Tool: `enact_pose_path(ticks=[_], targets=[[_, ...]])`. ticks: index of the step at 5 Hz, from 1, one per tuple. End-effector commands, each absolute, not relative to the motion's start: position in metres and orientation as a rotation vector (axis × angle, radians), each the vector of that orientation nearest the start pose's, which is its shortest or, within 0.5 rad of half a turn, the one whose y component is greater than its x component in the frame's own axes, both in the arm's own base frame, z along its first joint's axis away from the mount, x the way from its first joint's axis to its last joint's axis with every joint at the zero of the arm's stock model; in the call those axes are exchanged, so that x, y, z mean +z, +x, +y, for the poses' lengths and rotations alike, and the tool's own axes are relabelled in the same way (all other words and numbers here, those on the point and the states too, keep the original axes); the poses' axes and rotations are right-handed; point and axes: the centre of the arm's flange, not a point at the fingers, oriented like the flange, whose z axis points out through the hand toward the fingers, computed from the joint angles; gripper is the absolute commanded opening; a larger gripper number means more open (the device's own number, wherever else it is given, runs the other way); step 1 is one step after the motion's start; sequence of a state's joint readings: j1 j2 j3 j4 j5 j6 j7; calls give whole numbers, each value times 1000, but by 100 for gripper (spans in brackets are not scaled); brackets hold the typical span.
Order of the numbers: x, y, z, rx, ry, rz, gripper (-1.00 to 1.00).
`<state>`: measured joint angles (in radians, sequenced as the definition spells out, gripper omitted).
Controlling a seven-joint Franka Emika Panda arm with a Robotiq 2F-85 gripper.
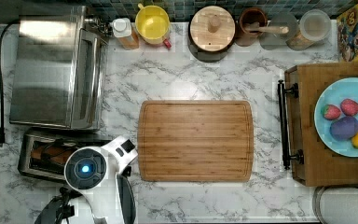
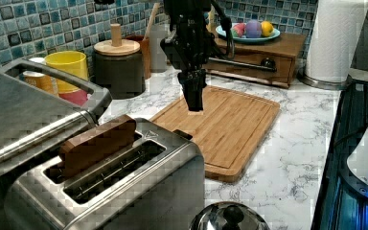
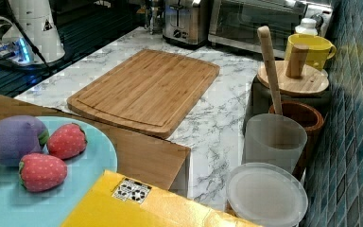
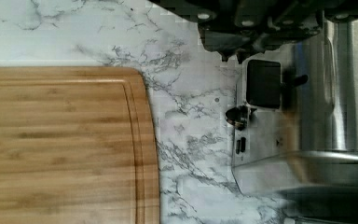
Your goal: Turn on the toaster.
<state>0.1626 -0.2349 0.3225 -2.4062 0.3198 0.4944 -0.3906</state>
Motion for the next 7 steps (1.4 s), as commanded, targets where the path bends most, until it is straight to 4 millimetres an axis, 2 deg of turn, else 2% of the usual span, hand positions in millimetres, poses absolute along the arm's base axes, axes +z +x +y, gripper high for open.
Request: enact_pose_path(ticks=[1,2,3,5,7], targets=[[412,368,257,135,-2857,111,-100],[405,372,271,163,-2888,113,-100],[392,381,273,157,-2913,135,-100],[383,407,261,103,-2922,286,-100],[366,428,249,163,-2915,359,-100]])
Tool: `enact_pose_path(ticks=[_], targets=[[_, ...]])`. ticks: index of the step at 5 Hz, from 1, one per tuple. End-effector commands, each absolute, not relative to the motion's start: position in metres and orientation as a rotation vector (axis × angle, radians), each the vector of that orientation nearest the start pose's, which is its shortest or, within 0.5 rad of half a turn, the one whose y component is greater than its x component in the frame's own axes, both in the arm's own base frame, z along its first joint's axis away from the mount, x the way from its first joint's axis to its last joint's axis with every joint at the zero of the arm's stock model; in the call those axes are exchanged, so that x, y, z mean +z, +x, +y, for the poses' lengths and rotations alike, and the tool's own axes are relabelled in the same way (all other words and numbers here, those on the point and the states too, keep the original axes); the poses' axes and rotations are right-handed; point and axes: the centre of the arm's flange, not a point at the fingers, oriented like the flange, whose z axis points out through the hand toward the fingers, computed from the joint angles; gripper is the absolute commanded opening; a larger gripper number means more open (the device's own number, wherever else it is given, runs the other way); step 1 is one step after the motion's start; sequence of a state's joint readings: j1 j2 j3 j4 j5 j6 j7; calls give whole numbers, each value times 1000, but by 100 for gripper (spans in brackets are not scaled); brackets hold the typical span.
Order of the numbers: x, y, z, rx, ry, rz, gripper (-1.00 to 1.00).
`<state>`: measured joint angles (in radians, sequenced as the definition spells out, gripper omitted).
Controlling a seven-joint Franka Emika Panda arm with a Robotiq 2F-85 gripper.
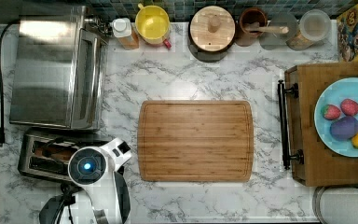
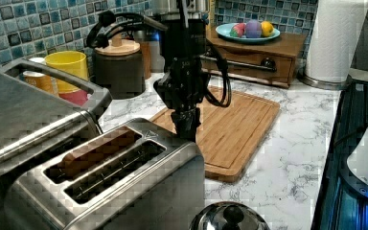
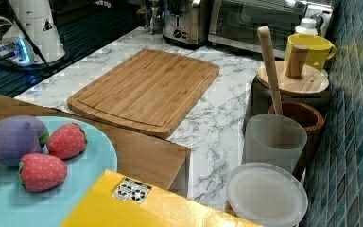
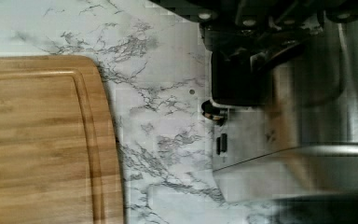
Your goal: Turn on the toaster.
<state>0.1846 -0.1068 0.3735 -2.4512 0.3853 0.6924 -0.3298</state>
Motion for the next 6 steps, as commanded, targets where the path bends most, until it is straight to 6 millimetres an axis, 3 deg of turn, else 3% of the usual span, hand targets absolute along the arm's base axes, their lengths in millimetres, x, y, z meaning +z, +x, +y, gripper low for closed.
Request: enact_pose_path(ticks=[1,2,3,4,6], targets=[[347,426,247,209,-2917,342,-100],[319,425,244,316,-2942,338,-100],[306,410,233,367,-2924,410,-100],[293,400,206,341,-2856,483,-100],[242,383,202,467,-2843,466,-100]])
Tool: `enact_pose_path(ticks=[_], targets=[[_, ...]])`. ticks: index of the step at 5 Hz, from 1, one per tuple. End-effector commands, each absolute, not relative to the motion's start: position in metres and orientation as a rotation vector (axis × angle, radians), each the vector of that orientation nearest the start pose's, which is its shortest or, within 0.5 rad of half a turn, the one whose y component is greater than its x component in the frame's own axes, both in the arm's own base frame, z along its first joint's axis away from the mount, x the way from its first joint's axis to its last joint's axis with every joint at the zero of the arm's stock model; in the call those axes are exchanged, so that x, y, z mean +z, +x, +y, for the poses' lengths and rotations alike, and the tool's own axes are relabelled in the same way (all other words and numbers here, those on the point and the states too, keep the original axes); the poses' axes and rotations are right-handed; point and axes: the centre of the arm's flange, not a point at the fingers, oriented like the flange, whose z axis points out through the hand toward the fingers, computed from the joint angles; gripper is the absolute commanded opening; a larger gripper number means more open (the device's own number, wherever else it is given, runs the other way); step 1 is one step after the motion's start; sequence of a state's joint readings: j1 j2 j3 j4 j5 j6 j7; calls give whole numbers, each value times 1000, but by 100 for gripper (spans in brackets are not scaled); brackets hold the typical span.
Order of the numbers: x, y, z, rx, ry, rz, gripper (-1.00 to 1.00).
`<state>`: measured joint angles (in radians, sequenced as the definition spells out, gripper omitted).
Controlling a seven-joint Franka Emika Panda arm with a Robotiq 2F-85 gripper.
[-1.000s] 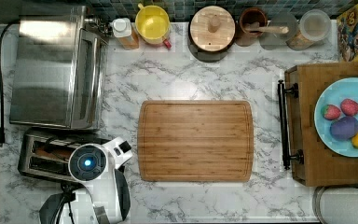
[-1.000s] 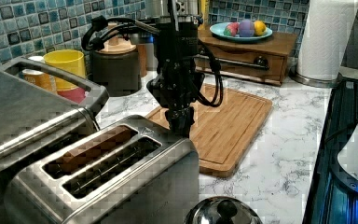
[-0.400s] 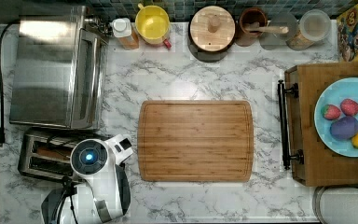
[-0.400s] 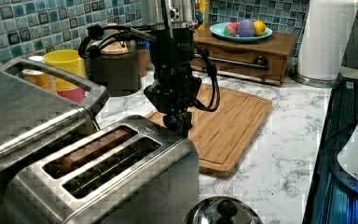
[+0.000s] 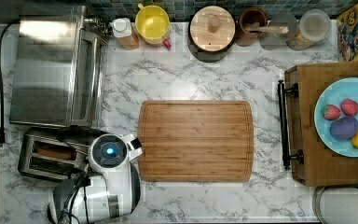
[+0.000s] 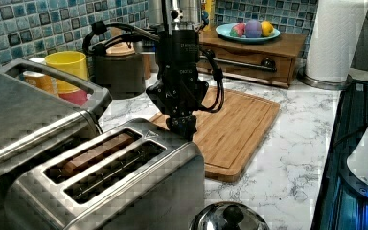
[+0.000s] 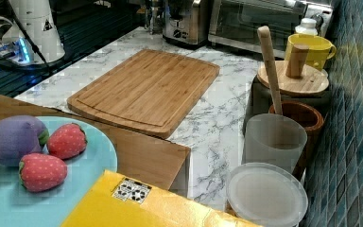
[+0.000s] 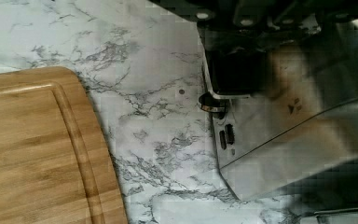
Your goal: Turn on the toaster.
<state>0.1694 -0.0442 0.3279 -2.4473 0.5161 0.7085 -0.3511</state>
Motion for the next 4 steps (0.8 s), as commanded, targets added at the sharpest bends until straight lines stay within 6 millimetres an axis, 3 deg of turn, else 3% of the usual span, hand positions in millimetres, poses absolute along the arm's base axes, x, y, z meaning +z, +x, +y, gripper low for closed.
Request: enact_pose_path(ticks=[1,2,3,4], targets=[[216,381,206,514,-2855,397,-100],[192,382,216,587,-2845,360,-100],[171,382,210,630,-2847,376,-100],[183,393,192,591,-2823,443,-100]])
